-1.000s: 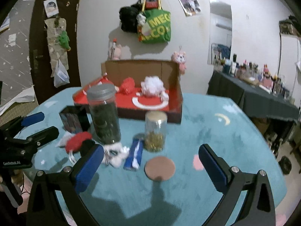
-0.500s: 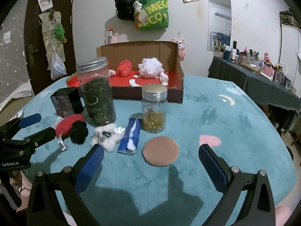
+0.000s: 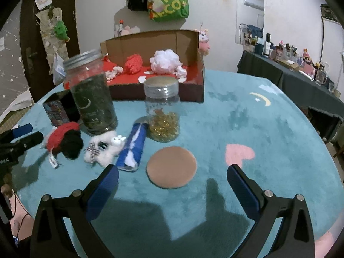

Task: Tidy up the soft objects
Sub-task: 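Grasp the white tissue with the left tool while the right grasps the tan cork coaster, then carry the white tissue and cork coaster with both tools into the box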

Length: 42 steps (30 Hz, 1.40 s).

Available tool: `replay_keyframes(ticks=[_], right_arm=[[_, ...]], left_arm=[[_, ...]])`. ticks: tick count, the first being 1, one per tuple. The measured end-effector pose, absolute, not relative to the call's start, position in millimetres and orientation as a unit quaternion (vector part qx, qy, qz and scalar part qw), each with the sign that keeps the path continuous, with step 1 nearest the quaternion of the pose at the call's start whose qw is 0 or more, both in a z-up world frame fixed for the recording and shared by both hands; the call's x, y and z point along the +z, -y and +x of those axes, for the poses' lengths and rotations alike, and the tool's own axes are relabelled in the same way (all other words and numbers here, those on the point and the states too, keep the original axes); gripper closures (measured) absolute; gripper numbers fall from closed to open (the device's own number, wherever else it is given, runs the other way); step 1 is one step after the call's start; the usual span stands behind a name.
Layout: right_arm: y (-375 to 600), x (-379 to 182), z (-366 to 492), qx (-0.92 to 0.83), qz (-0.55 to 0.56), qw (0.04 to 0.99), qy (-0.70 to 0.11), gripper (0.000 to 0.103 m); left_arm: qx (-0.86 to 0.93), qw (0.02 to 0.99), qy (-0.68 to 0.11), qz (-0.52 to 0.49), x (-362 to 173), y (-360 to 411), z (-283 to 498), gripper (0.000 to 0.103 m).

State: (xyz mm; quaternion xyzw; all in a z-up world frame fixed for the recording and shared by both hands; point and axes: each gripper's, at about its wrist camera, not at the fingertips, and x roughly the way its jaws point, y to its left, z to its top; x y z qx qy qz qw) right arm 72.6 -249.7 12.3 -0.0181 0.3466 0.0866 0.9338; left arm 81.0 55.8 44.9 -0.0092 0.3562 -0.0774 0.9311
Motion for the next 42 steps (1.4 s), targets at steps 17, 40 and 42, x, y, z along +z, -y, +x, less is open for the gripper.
replay_keyframes(ticks=[17,40,42], right_arm=[[250.3,-2.0,94.7,0.137,-0.036,0.918,-0.372,0.052],[243.5,23.6,76.4,0.157,-0.039,0.928,-0.336,0.088],[244.4,23.5,75.8,0.158,-0.038,0.928,-0.336,0.088]], left_arm=[[-0.158,0.906,-0.392,-0.022,25.7,-58.3,98.1,0.071],[-0.164,0.919,-0.358,0.007,51.1,-48.9,77.3,0.084],[-0.164,0.919,-0.358,0.006,51.7,-49.3,76.9,0.084]])
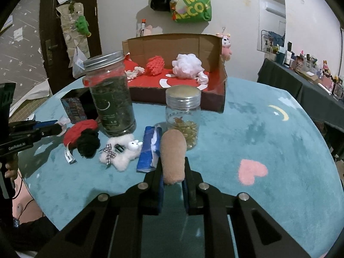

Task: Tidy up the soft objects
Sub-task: 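Carry the white tissue and cork coaster with both tools into the box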

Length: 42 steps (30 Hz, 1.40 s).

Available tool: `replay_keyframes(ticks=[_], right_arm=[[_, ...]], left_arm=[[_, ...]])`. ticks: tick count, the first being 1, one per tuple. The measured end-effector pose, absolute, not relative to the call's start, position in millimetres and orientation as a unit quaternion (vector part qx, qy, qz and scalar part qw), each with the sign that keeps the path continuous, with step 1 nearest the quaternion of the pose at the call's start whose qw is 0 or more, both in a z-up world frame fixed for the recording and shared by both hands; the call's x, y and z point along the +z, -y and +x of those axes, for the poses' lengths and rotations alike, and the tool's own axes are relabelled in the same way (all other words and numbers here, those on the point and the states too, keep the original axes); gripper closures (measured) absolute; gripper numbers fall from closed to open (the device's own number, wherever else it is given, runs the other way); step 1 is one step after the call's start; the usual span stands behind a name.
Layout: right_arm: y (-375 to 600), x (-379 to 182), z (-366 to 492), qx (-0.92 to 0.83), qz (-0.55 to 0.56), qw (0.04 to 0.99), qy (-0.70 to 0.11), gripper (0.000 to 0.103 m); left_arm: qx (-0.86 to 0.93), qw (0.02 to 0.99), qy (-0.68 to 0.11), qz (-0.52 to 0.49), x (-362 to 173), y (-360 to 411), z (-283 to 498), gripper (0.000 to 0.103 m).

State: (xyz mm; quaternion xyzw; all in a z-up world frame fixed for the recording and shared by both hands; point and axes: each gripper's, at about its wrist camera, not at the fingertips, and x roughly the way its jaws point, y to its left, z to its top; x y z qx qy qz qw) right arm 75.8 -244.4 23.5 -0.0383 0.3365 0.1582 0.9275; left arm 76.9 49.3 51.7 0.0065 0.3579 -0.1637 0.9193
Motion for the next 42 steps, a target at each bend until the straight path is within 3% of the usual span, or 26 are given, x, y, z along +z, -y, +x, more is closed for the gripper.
replay_keyframes(ticks=[19,42], right_arm=[[239.5,29.0,72.1,0.166,-0.041,0.927,-0.333,0.088],[231.9,82.0,104.8,0.177,-0.064,0.935,-0.3,0.087]], left_arm=[[-0.178,0.923,-0.342,0.008,68.0,-43.4,71.5,0.084],[-0.175,0.931,-0.32,0.018,106.4,-39.0,107.8,0.084]])
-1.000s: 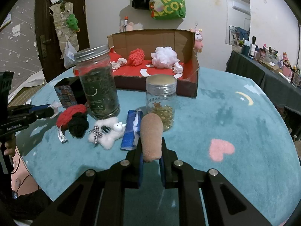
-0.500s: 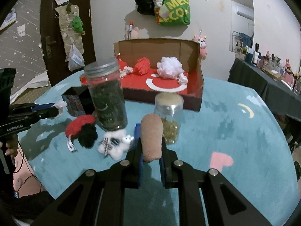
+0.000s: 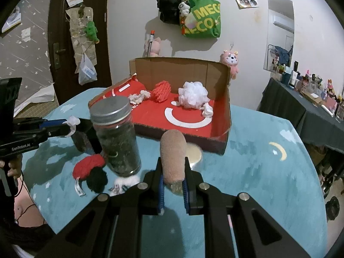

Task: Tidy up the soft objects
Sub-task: 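Carry the white tissue and cork coaster with both tools into the box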

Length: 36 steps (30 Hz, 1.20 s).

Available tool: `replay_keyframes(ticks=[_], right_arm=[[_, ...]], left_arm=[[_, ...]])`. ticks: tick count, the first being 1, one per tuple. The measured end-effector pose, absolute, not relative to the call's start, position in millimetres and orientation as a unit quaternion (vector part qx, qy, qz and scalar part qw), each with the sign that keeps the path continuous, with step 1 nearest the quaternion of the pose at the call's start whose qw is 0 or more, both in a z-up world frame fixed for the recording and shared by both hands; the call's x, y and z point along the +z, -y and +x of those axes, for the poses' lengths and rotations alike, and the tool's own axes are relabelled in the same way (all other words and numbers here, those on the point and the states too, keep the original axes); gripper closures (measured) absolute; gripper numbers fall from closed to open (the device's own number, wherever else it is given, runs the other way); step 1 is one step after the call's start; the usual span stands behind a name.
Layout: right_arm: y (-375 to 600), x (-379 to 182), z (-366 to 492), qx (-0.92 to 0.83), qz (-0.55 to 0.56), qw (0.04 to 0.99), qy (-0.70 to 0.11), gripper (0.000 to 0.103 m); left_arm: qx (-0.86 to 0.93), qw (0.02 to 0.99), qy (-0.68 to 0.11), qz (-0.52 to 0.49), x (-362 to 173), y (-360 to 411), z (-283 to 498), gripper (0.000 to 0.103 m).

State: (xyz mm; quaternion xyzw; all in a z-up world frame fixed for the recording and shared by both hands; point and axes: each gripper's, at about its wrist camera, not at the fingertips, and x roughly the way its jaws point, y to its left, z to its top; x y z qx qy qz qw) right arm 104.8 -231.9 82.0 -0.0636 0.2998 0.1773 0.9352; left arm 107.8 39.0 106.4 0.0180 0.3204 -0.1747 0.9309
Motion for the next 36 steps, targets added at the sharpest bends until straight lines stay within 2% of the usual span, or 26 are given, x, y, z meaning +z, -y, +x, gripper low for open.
replay_keyframes(ticks=[19,36], right_arm=[[225.8,94.0,176.5,0.205,-0.086,0.92,-0.322,0.087],[199.8,75.7,279.9,0.224,-0.149,0.869,-0.416,0.087]], left_arm=[[-0.194,0.914,-0.352,0.047,117.8,-33.7,185.8,0.084],[-0.2,0.877,-0.427,0.097,106.5,-28.2,274.5,0.084]])
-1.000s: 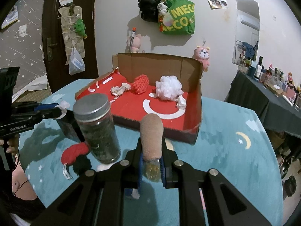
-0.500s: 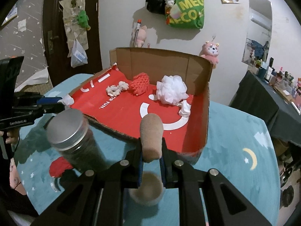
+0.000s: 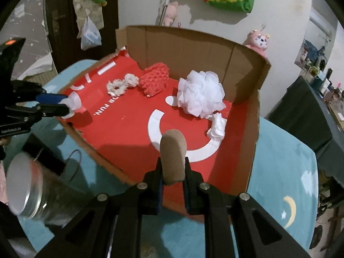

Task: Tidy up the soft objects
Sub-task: 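Carry the white tissue and cork coaster with both tools into the box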

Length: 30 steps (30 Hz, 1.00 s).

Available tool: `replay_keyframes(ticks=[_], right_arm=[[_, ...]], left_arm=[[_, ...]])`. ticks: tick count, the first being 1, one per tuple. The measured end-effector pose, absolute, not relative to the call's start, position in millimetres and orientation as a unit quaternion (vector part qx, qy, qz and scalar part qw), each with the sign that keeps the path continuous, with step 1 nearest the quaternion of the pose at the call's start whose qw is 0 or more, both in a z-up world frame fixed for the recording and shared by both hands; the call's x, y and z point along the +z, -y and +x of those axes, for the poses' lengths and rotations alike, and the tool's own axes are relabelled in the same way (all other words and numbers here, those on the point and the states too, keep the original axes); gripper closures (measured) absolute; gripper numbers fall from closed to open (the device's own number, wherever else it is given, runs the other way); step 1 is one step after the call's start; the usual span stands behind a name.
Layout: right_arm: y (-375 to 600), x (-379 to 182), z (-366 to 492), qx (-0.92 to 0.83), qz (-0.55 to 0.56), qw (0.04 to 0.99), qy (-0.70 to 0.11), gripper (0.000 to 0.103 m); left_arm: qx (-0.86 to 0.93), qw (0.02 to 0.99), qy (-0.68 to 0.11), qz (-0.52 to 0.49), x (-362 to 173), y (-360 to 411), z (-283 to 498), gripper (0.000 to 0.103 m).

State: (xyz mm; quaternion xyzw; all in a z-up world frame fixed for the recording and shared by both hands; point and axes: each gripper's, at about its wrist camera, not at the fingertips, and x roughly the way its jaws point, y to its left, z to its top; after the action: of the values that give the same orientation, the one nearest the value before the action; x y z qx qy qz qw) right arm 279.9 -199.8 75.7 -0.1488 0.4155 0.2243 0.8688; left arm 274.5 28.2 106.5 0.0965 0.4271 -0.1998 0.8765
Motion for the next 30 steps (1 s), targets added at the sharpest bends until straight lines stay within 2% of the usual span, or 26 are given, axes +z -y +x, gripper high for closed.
replay_keyframes(ticks=[15,30], right_arm=[[167.0,48.4,360.6,0.221,-0.172,0.821,-0.497,0.087],[167.6,34.0,382.7,0.209,-0.168,0.807,-0.525,0.085]], left_arm=[[-0.198,0.846,-0.476,0.133,79.0,12.1,354.3,0.084],[-0.185,0.831,-0.508,0.129,62.3,11.4,389.0,0.084]])
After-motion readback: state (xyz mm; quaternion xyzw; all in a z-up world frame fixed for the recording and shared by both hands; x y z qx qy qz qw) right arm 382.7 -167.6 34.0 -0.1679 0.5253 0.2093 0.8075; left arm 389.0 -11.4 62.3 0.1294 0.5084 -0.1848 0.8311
